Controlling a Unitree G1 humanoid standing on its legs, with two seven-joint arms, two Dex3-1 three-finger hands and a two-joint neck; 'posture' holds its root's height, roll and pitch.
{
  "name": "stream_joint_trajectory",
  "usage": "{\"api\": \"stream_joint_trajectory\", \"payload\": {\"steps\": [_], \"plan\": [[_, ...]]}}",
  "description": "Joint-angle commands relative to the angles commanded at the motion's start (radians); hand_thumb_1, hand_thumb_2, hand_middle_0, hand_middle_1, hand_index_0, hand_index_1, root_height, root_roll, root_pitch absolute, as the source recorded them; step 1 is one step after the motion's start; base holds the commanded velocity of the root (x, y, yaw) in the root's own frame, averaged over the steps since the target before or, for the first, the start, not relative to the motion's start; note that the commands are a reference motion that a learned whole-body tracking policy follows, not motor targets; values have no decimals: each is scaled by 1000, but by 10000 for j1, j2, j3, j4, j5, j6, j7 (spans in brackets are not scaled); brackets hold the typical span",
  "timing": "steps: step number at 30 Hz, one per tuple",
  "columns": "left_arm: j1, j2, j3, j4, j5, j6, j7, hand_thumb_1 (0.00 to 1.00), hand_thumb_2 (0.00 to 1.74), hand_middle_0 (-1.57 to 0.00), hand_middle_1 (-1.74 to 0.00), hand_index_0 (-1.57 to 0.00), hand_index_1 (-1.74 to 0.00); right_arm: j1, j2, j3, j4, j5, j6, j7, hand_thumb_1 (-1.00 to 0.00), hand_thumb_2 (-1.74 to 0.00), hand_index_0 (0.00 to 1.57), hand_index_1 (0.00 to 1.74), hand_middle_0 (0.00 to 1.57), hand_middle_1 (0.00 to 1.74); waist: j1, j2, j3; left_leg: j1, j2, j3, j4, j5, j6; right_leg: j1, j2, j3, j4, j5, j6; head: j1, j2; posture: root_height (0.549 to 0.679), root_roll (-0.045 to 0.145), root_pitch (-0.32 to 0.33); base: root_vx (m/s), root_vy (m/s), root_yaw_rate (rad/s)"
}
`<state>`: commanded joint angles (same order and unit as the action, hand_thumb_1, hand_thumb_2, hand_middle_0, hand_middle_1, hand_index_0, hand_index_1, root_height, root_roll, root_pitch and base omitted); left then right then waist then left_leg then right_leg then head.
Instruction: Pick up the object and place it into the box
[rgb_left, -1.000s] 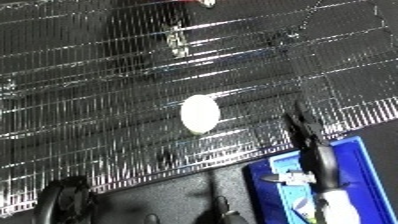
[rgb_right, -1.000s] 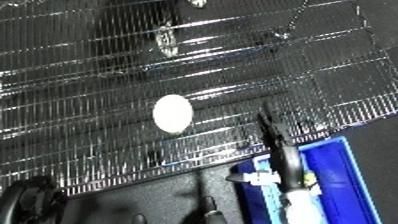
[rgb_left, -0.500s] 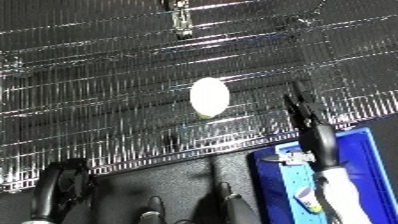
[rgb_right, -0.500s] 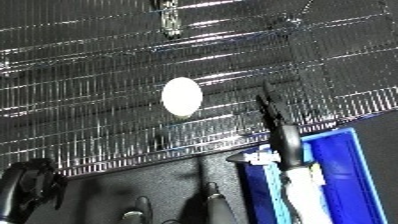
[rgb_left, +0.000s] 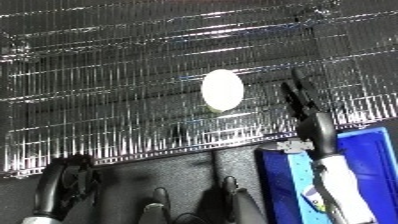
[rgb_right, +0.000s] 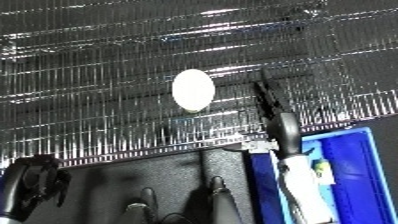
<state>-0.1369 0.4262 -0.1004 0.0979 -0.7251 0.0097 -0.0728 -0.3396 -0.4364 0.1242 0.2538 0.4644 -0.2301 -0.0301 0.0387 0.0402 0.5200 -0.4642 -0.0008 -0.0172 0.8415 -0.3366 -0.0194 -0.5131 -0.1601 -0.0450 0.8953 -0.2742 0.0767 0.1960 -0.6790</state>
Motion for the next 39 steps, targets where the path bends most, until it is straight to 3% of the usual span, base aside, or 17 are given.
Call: {"api": "stream_joint_trajectory", "payload": {"steps": [8, 23, 39], "plan": [[-130, 24, -77, -166, -75, 52, 249, 1000, 1740, -1570, -1740, -1570, -1740, -636, -22, 206, 141, 79, 110, 18, 0, 0, 0, 0, 0, 0, 54, 94, 0, -448, -43, 55, 200, -71, 28, -522, -3, -48, 218, -15, -46, 626, 373, 618, 48, -6, 3, 24, 15], [-406, 174, -419, -242, -491, 60, 561, 1000, 1740, -1570, -1740, -1570, -1740, -1925, -250, 587, 814, 358, 407, -143, 0, 0, 0, 0, 0, 0, 260, 220, 0, -1247, -92, 64, 340, -73, 85, -1305, -17, -174, 366, 15, -134, 1517, 1306, 615, 46, 56, -22, 13, 30], [-682, 208, -774, -459, -666, 50, 647, 1000, 1740, -1570, -1740, -1570, -1740, -3215, -409, 1423, 1824, 38, 767, 201, 0, 0, 0, 0, 0, 0, 618, 397, 0, -1624, -225, -18, 348, -25, 126, -1657, -87, -354, 509, -58, -219, 2089, 1597, 613, 48, 87, -21, 3, 53]]}}
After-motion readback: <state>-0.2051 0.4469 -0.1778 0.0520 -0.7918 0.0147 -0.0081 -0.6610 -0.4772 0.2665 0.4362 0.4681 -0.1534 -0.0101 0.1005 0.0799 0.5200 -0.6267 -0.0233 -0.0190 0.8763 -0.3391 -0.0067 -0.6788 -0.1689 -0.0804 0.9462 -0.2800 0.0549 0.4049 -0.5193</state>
